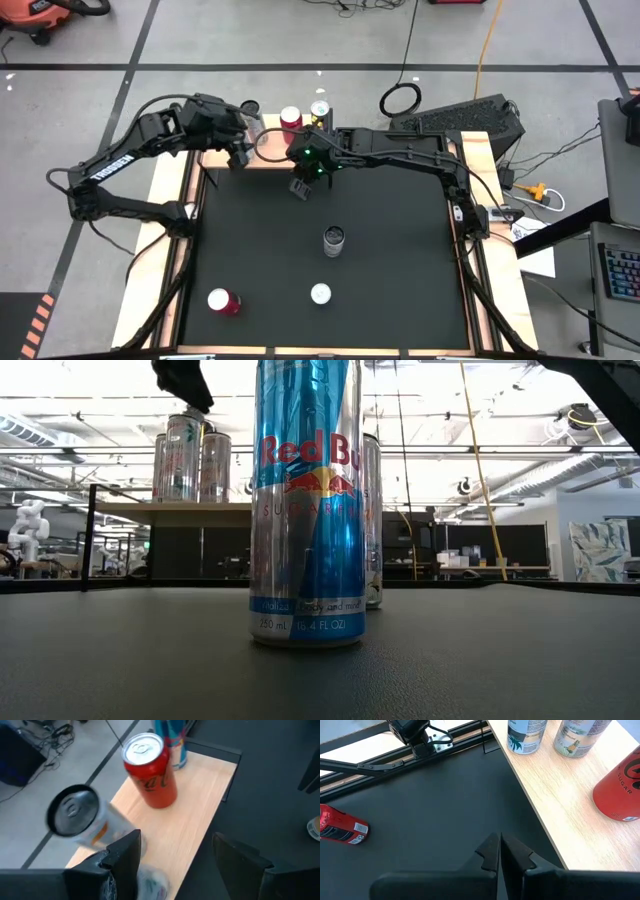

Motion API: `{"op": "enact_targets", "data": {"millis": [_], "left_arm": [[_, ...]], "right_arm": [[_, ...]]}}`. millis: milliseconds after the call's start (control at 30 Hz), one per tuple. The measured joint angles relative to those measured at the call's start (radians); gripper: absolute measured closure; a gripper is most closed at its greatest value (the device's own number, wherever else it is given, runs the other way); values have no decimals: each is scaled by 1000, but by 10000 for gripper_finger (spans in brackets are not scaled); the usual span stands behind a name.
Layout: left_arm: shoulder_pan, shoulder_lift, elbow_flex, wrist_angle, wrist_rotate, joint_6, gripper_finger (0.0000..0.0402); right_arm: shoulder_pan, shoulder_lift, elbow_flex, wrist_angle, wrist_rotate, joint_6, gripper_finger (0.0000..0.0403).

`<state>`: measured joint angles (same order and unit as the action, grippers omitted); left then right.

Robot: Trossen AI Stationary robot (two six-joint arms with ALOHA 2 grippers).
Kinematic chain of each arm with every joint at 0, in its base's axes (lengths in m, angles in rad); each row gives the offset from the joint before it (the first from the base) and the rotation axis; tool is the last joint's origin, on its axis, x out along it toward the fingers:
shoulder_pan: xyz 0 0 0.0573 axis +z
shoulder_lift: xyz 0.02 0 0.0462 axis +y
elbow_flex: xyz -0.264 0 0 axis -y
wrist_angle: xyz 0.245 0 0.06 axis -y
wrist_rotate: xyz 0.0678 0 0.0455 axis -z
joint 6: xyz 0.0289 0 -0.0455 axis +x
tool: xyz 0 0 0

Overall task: Place canned beverage on shelf
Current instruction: Adjust the white pink soda can on the shelf

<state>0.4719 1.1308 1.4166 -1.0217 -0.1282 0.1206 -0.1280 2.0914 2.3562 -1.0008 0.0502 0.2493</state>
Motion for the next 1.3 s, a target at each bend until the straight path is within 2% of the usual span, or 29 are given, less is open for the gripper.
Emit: {"op": "enact_targets", "data": {"millis": [567,867,1300], "left_arm": [[-16,100,1,7,-35,23,162],[-15,133,1,-16,-155,16,162],[-15,133,2,-88,-166,-62,162]], "right_arm": [[0,0,0,-12,0,0,403],[0,0,0,-27,0,0,403],[0,0,0,-25,0,0,403]]}}
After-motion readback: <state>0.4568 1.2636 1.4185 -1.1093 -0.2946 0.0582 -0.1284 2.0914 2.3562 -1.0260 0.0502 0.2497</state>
